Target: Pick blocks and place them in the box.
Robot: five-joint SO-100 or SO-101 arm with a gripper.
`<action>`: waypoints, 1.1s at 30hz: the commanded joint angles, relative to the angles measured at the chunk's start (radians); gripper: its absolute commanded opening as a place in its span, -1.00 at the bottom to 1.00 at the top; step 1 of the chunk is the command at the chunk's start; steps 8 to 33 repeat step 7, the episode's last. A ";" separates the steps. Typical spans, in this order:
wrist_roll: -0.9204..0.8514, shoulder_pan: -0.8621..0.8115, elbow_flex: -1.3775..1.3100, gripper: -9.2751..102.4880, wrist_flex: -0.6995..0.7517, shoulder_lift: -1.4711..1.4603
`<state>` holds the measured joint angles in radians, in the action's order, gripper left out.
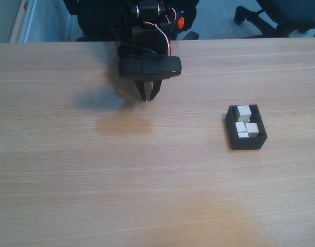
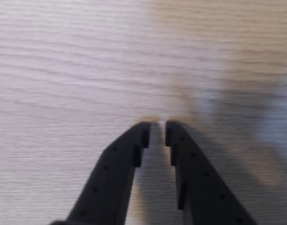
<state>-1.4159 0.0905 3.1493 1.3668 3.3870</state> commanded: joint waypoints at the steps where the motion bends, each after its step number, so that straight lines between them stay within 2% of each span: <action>1: 0.009 -0.015 0.061 -0.83 0.048 0.025; 33: -0.026 -0.017 0.061 -0.83 0.052 0.025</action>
